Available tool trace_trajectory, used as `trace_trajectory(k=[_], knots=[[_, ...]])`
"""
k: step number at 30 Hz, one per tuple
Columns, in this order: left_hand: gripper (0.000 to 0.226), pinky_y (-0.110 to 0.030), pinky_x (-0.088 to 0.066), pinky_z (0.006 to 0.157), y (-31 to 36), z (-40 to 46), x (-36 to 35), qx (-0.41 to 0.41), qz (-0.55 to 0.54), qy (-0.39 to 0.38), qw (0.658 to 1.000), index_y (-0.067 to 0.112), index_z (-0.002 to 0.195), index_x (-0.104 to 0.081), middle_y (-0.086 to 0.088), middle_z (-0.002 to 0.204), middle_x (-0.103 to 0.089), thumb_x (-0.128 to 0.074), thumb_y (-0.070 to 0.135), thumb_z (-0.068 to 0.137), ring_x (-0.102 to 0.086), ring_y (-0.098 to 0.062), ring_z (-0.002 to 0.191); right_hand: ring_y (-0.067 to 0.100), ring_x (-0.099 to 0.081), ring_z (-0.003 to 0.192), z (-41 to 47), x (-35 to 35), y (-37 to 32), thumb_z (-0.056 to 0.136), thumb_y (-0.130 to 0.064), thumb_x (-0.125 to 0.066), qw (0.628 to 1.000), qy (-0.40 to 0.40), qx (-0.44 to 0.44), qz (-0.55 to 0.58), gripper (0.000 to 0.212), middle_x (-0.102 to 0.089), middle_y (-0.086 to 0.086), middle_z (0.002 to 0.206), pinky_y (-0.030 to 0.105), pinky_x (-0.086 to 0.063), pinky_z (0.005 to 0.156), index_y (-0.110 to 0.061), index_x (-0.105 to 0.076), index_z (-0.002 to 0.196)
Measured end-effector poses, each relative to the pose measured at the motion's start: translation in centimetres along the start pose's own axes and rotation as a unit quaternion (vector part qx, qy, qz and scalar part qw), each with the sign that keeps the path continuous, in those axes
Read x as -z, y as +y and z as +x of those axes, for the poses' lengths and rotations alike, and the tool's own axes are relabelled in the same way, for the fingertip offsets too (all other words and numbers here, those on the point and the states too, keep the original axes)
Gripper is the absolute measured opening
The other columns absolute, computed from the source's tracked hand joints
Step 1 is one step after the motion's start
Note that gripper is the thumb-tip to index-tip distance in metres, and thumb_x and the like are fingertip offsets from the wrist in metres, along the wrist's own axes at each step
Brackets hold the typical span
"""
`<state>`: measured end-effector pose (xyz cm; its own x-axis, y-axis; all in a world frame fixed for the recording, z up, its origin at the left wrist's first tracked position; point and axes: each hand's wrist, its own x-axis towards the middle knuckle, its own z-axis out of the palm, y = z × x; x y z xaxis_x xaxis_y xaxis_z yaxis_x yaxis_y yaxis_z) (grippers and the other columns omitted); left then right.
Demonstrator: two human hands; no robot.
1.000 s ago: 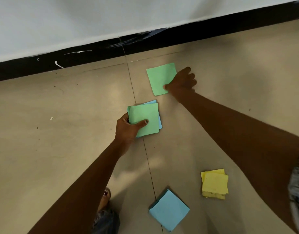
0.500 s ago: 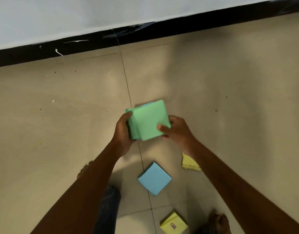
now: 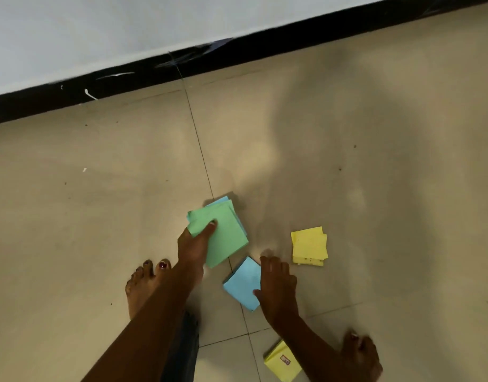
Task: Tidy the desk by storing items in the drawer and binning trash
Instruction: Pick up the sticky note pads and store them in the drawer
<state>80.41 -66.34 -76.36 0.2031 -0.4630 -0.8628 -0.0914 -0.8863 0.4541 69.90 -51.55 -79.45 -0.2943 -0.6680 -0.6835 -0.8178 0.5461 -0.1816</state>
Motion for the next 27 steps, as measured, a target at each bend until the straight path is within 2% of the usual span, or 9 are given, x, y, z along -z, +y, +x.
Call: trace_trajectory(k=[3,6,8,13,16,19,21,24,27], knots=[[0.029,-0.045,-0.052,0.087,-1.0,0.3,0.2,0.002,-0.017,-0.046,0.999,0.021,0.111,-0.06,-0.004,0.106,-0.066,-0.07,0.022,0.084,-0.063,-0.025,0.095,0.021,-0.06,0.076,0.3,-1.4,-0.6,0.039,-0.025,-0.093,0.999,0.034,-0.033,-0.02,0.075,-0.062,0.006,0.086,0.034,-0.045,0.056,-0.012,-0.057,0.104],[0.027,-0.043,-0.051,0.085,-1.9,0.0,0.5,0.003,-0.015,-0.07,0.997,0.021,0.112,-0.06,-0.004,0.105,-0.066,-0.067,0.02,0.085,-0.063,-0.022,0.09,0.022,-0.045,0.113,-0.2,-1.8,-0.6,0.079,-0.023,-0.07,0.999,-0.007,-0.052,-0.001,0.051,-0.048,0.006,0.12,0.035,-0.038,0.087,-0.014,-0.045,0.123],[0.03,-0.045,-0.051,0.088,-2.3,-0.7,0.8,0.005,-0.016,-0.073,0.997,0.019,0.116,-0.059,-0.006,0.109,-0.065,-0.066,0.02,0.086,-0.063,-0.024,0.094,0.022,-0.038,0.119,-0.4,-1.6,0.1,0.088,-0.025,-0.058,0.997,-0.019,-0.053,0.044,0.038,-0.045,0.005,0.126,0.032,-0.034,0.093,-0.015,-0.048,0.124],[0.027,-0.047,-0.05,0.093,-1.3,-2.5,0.9,-0.024,-0.007,-0.058,0.998,0.016,0.11,-0.062,-0.009,0.112,-0.066,-0.069,0.018,0.084,-0.062,-0.027,0.099,0.015,-0.057,0.076,-2.1,3.3,2.5,0.059,-0.048,-0.063,0.924,-0.131,0.001,0.358,0.045,-0.059,0.002,0.081,0.018,-0.039,0.058,-0.011,-0.061,0.085],[0.021,-0.046,-0.051,0.093,-0.8,-3.1,0.9,-0.038,0.003,-0.057,0.998,0.019,0.103,-0.063,-0.008,0.11,-0.067,-0.07,0.018,0.084,-0.063,-0.025,0.094,0.009,-0.059,0.07,-3.4,7.1,4.5,0.074,-0.015,-0.077,0.88,-0.211,0.038,0.425,0.019,-0.064,-0.001,0.08,0.015,-0.044,0.059,-0.013,-0.063,0.086],[0.029,-0.041,-0.053,0.083,-1.5,-4.2,0.4,-0.007,0.017,-0.128,0.992,0.017,0.113,-0.062,-0.01,0.115,-0.067,-0.067,0.022,0.085,-0.065,-0.024,0.093,0.017,-0.064,0.082,-3.9,9.0,5.0,0.078,-0.008,-0.072,0.816,-0.156,-0.014,0.556,0.028,-0.068,0.01,0.096,0.025,-0.051,0.067,-0.006,-0.063,0.104],[0.038,-0.041,-0.053,0.085,-2.4,-5.5,-0.7,0.023,0.033,-0.191,0.981,0.018,0.116,-0.062,-0.009,0.115,-0.068,-0.064,0.038,0.084,-0.066,-0.024,0.097,0.015,-0.063,0.075,-3.6,8.9,4.4,0.08,-0.012,-0.07,0.796,-0.083,-0.071,0.595,0.026,-0.066,0.007,0.093,0.021,-0.05,0.06,-0.008,-0.061,0.105],[0.063,-0.043,-0.052,0.089,-3.7,-7.2,-2.6,0.059,0.023,-0.266,0.962,0.021,0.119,-0.061,-0.007,0.111,-0.07,-0.057,0.061,0.071,-0.065,-0.026,0.101,0.013,-0.058,0.065,-2.8,7.7,3.3,0.082,-0.015,-0.069,0.808,-0.021,-0.113,0.577,0.021,-0.064,0.004,0.086,0.017,-0.044,0.051,-0.011,-0.06,0.1],[0.055,-0.044,-0.055,0.084,-5.0,-7.4,-3.5,0.022,0.043,-0.23,0.972,0.015,0.121,-0.059,-0.01,0.112,-0.069,-0.068,0.043,0.075,-0.066,-0.027,0.097,0.017,-0.06,0.078,-2.6,6.3,2.7,0.083,-0.016,-0.068,0.833,-0.005,-0.103,0.543,0.025,-0.063,0.004,0.09,0.02,-0.045,0.059,-0.007,-0.062,0.105]])
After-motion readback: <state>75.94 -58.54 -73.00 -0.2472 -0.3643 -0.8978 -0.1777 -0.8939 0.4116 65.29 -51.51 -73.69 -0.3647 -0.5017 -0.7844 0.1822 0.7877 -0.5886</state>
